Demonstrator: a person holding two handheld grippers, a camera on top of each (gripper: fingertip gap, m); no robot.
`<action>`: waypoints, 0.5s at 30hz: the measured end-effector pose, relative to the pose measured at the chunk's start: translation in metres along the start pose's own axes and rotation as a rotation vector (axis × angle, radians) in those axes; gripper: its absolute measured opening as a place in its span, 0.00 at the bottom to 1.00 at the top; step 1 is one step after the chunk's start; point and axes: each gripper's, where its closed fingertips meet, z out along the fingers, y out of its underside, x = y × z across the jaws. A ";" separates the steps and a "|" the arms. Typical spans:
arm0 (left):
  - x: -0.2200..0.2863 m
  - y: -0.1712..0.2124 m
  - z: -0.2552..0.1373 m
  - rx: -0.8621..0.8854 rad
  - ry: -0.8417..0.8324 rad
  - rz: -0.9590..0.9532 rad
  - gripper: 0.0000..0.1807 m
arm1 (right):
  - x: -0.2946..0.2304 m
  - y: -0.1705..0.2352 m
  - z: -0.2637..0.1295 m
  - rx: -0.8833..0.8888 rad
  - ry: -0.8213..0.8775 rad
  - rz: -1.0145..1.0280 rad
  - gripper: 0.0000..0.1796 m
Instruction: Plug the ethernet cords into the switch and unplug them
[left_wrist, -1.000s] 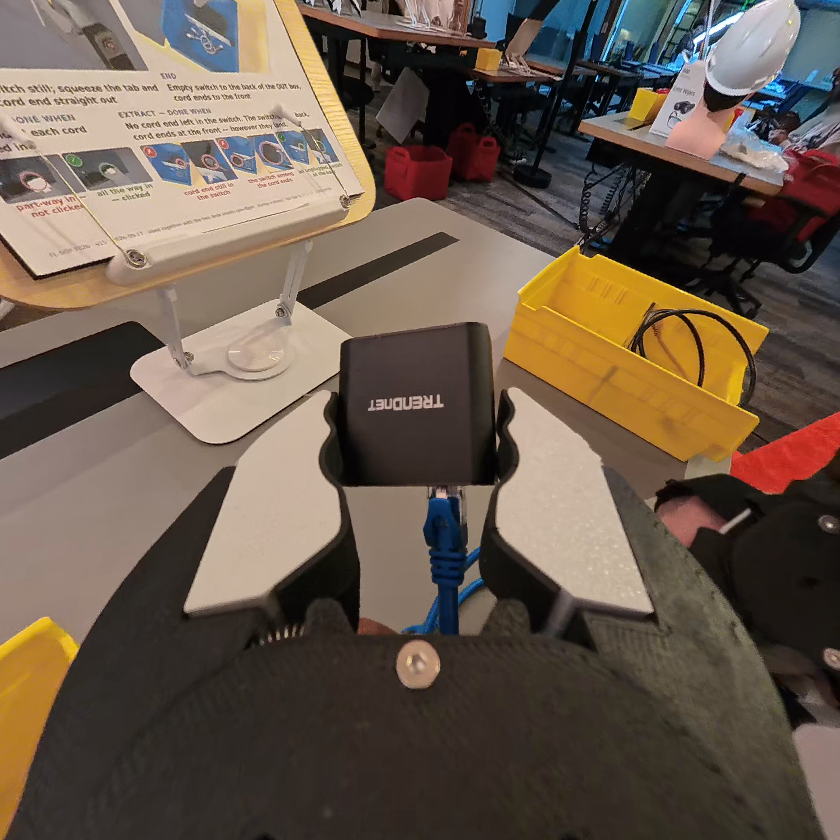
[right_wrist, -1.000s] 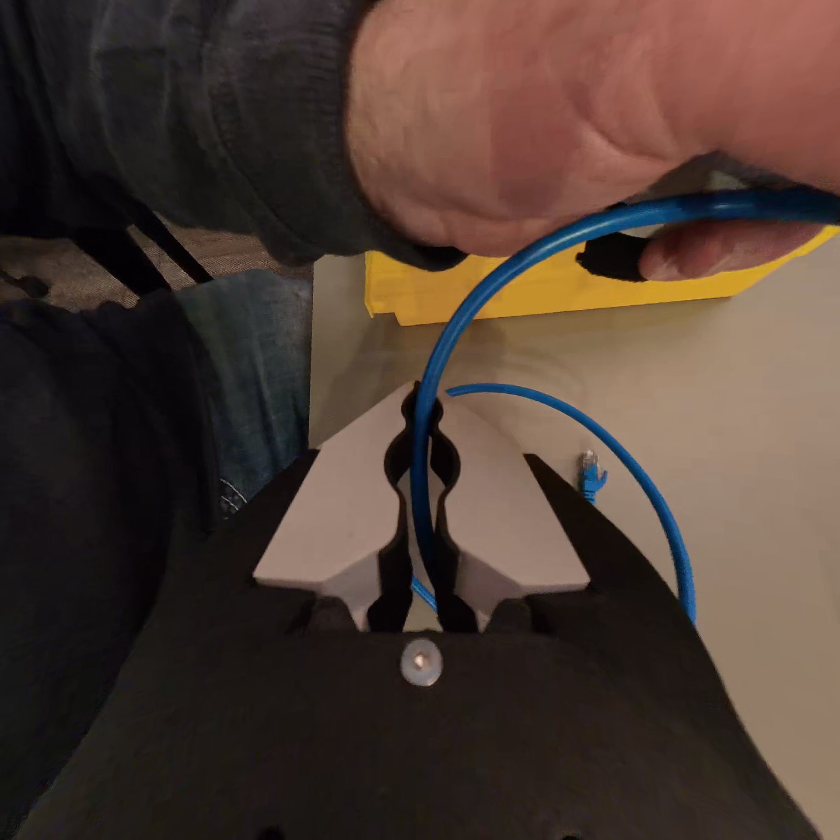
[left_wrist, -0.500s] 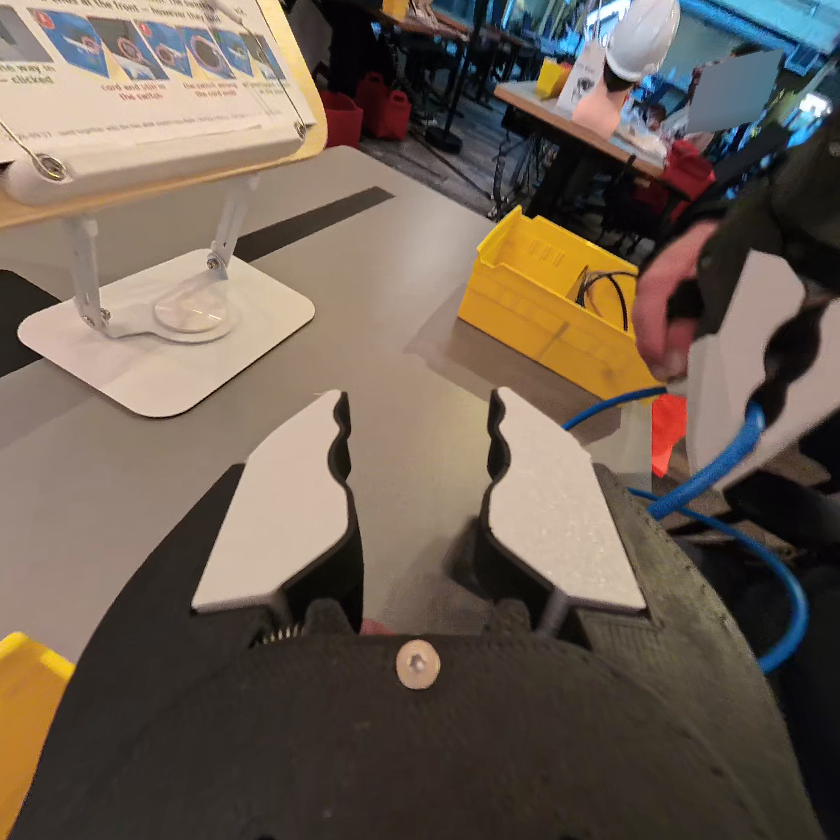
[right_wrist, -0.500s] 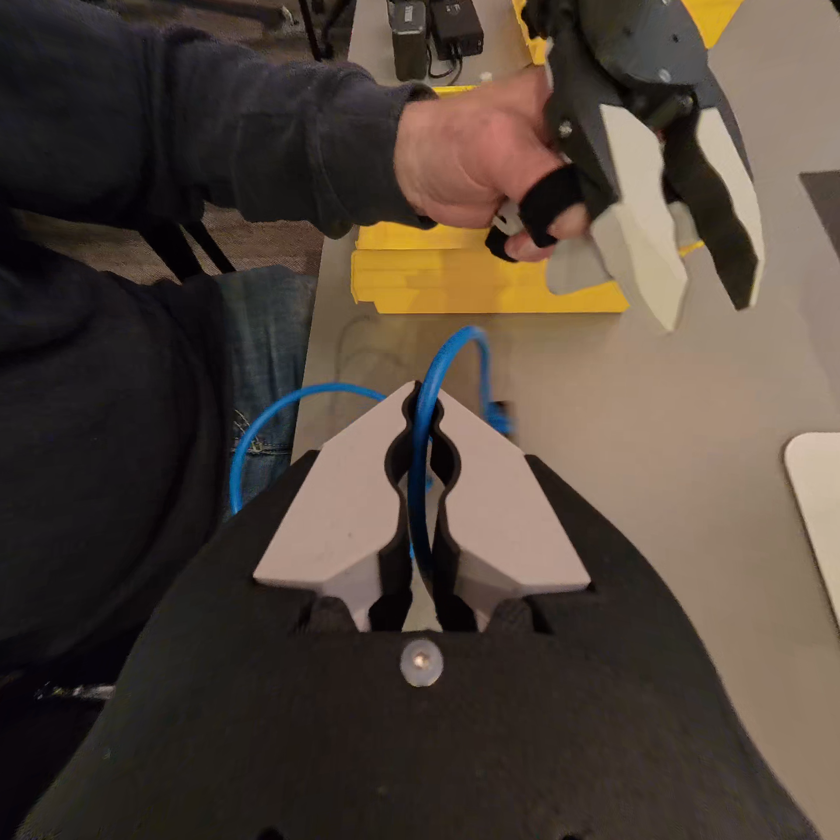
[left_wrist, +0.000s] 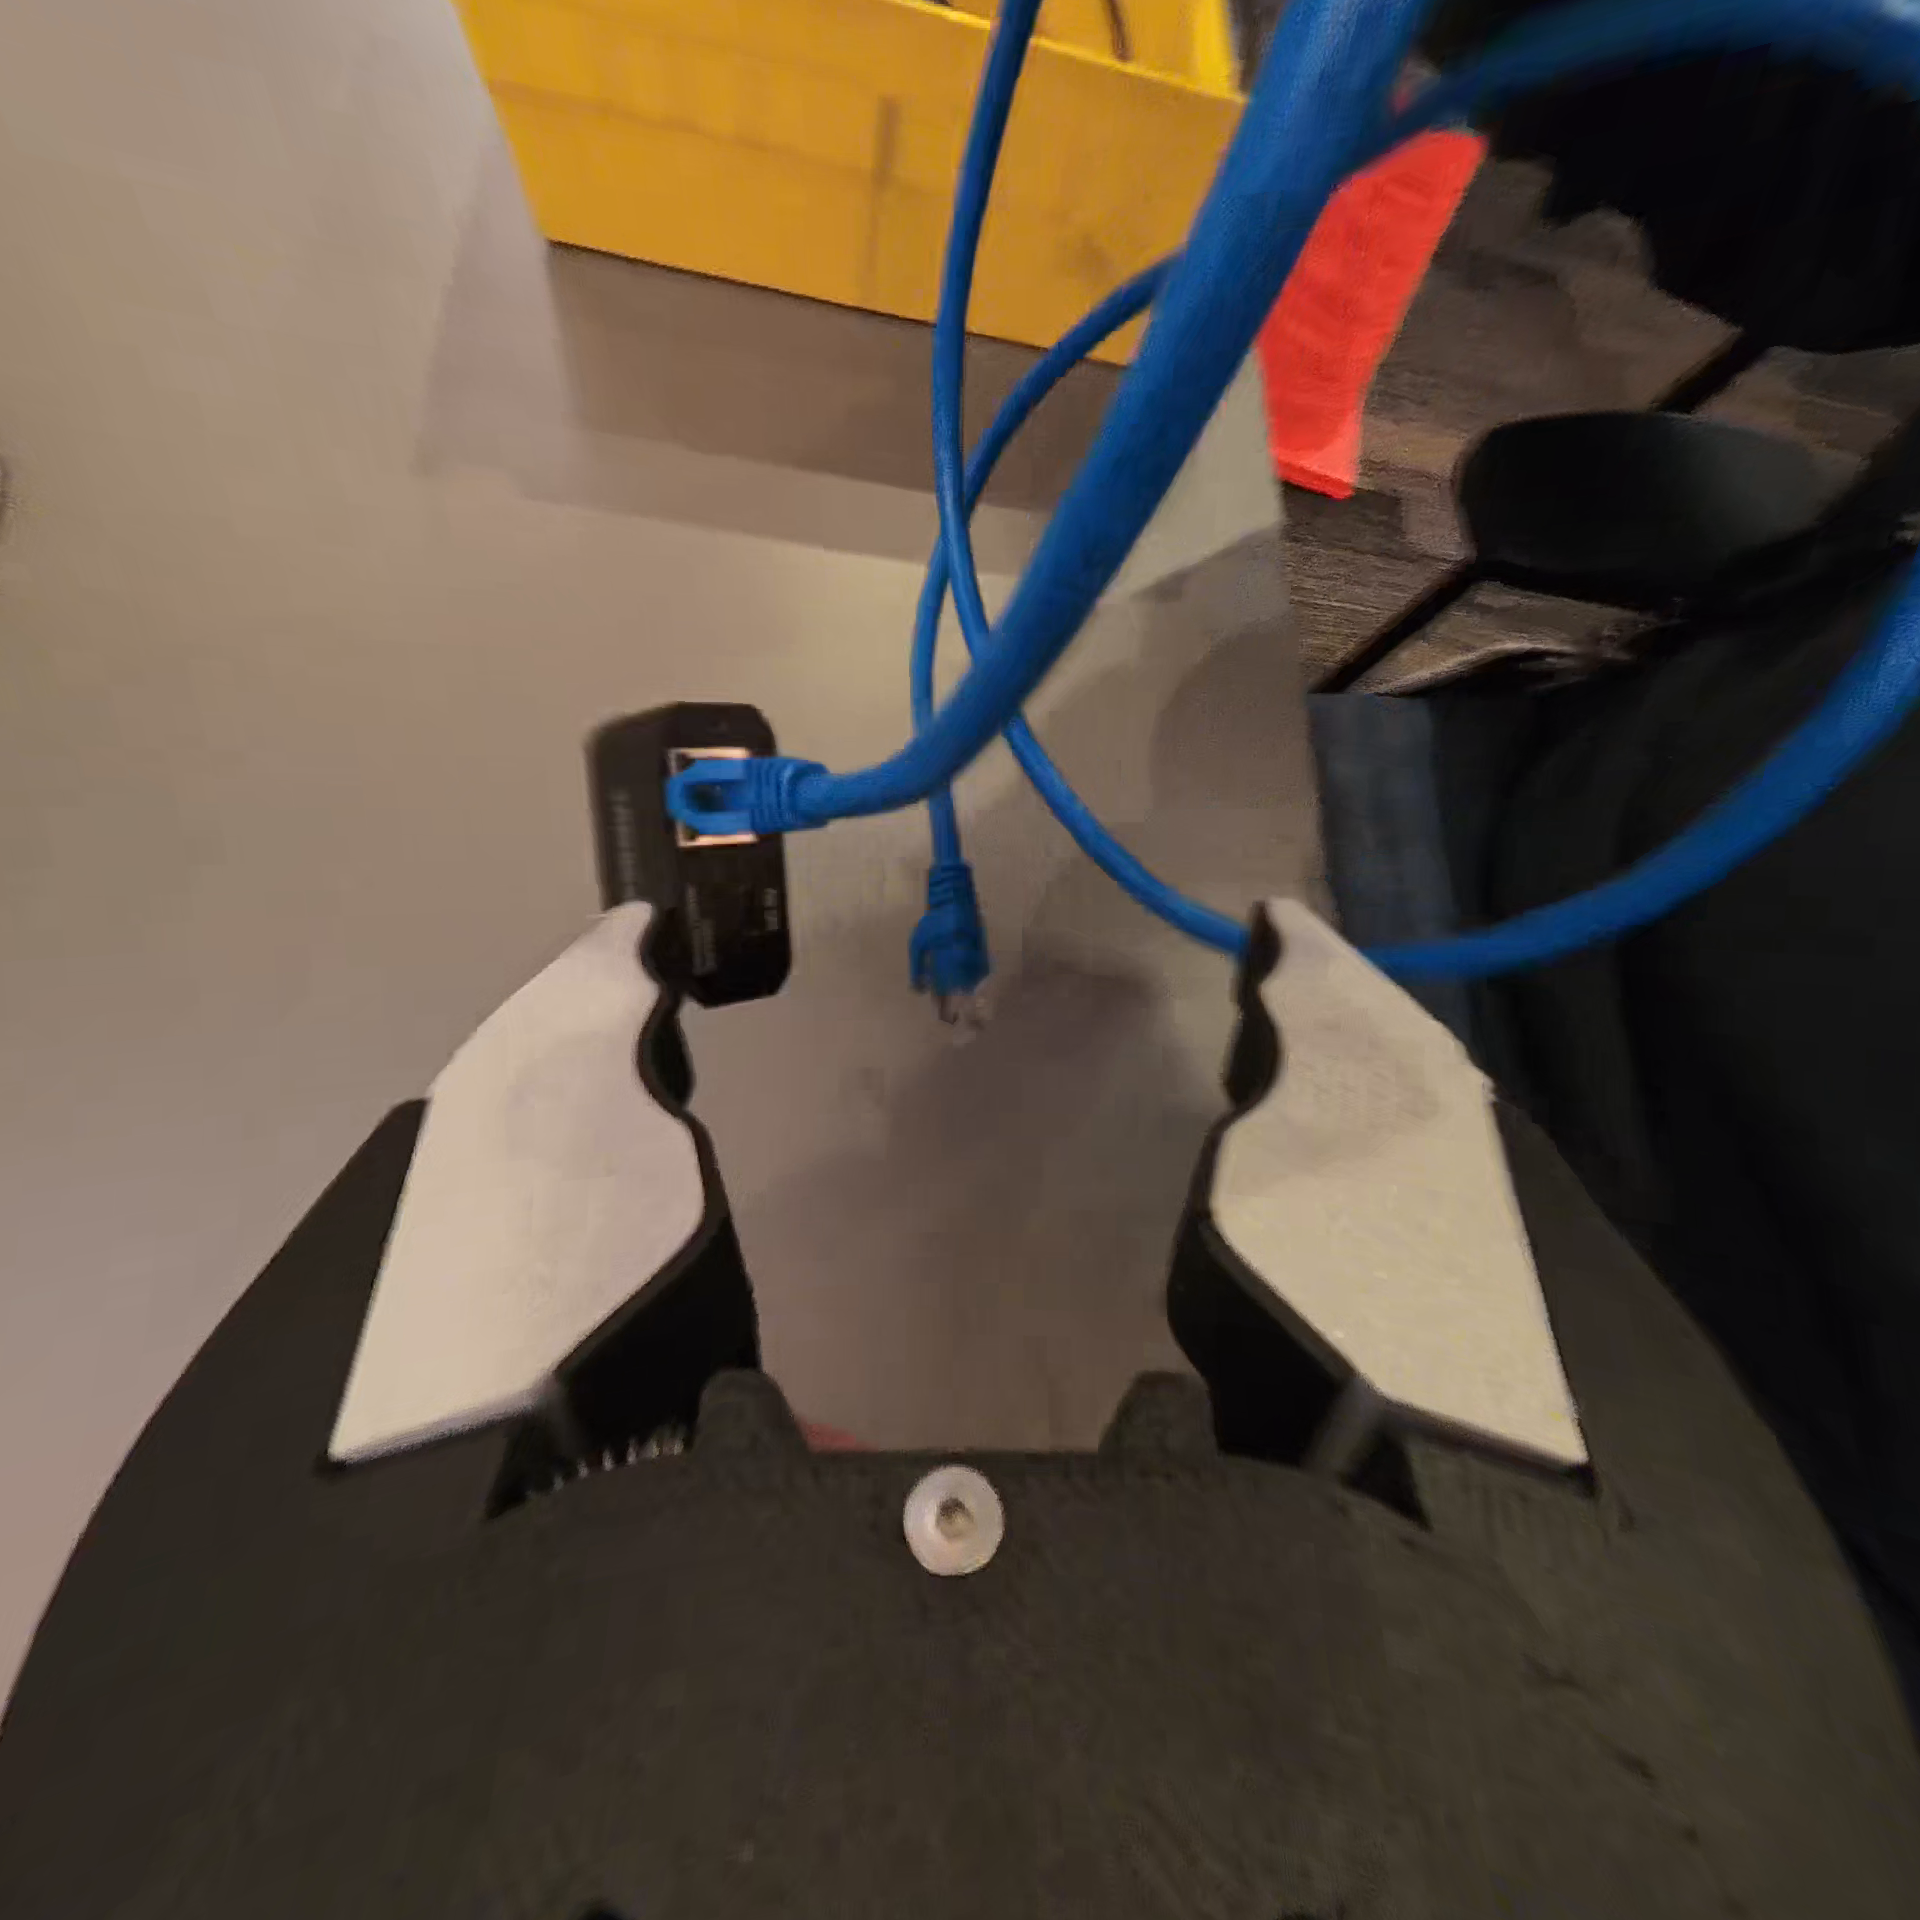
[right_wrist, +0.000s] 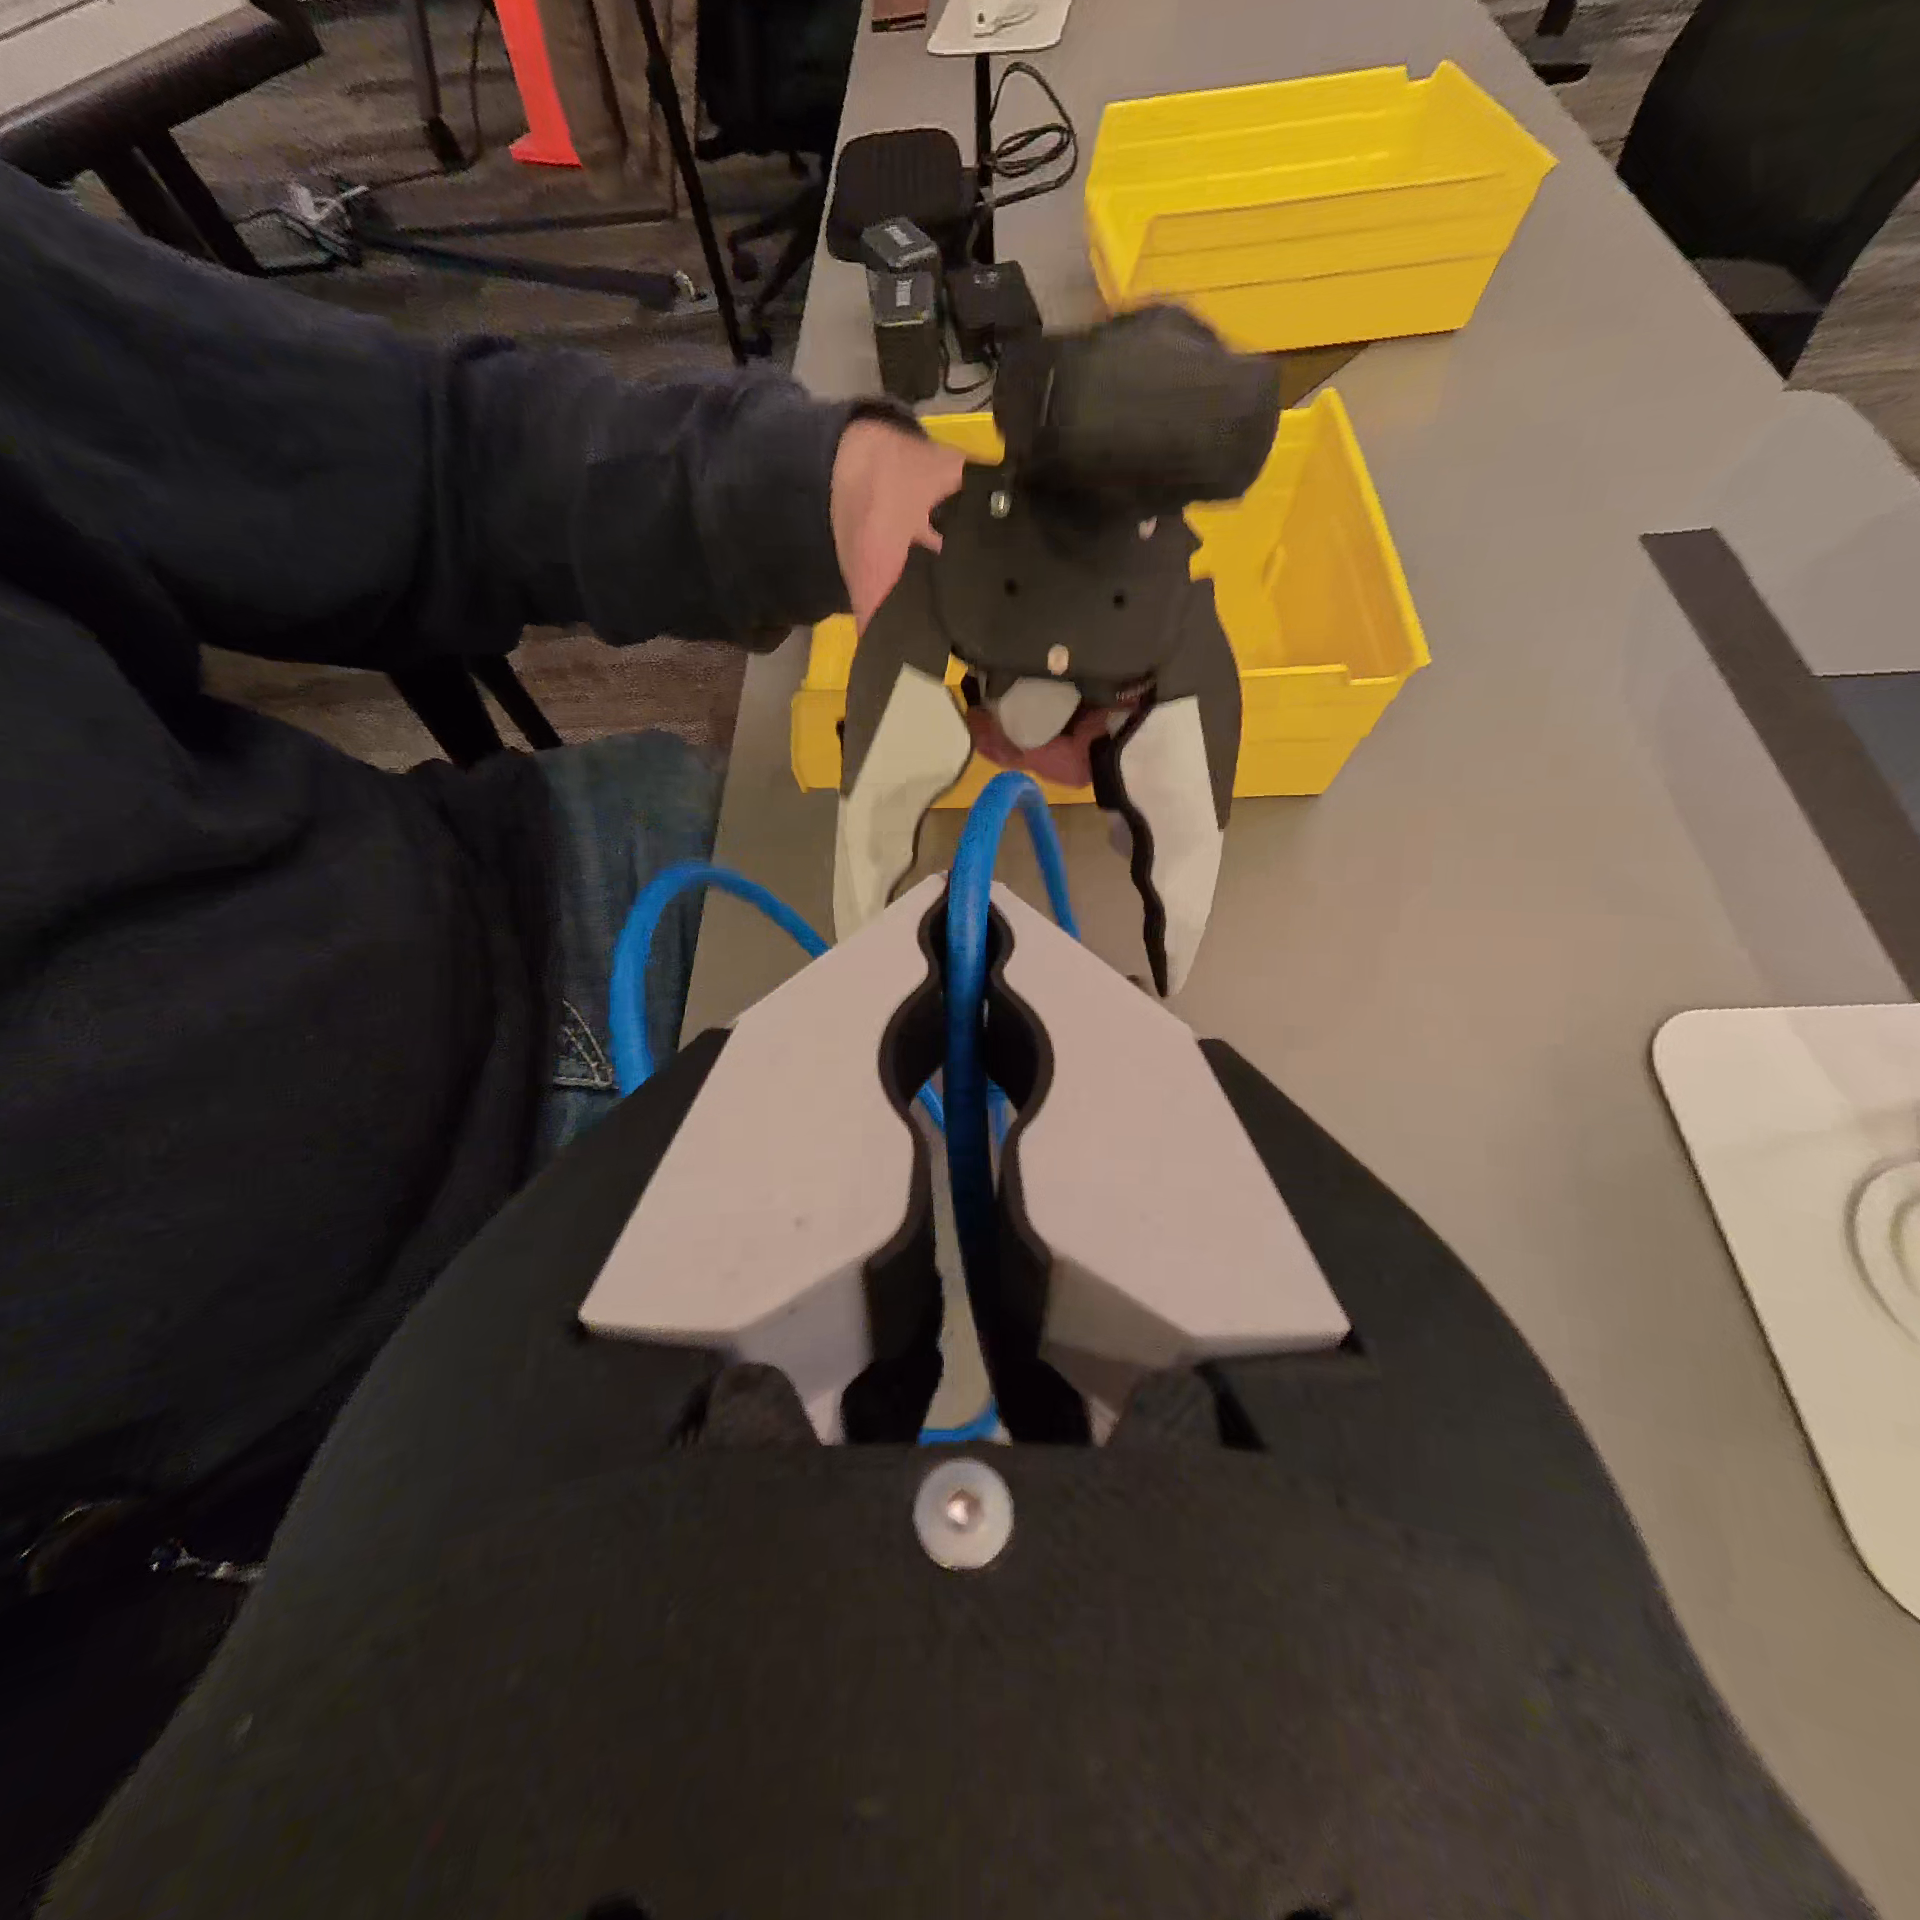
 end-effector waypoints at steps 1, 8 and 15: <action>-0.008 -0.003 0.006 0.016 -0.041 0.002 0.59 | 0.002 -0.002 0.000 -0.001 0.005 -0.004 0.00; -0.041 -0.011 0.020 0.081 -0.207 0.006 0.40 | 0.002 -0.026 -0.005 0.048 0.013 -0.049 0.00; -0.038 -0.015 0.008 0.056 -0.287 0.090 0.16 | 0.009 -0.023 -0.016 0.065 0.057 -0.008 0.00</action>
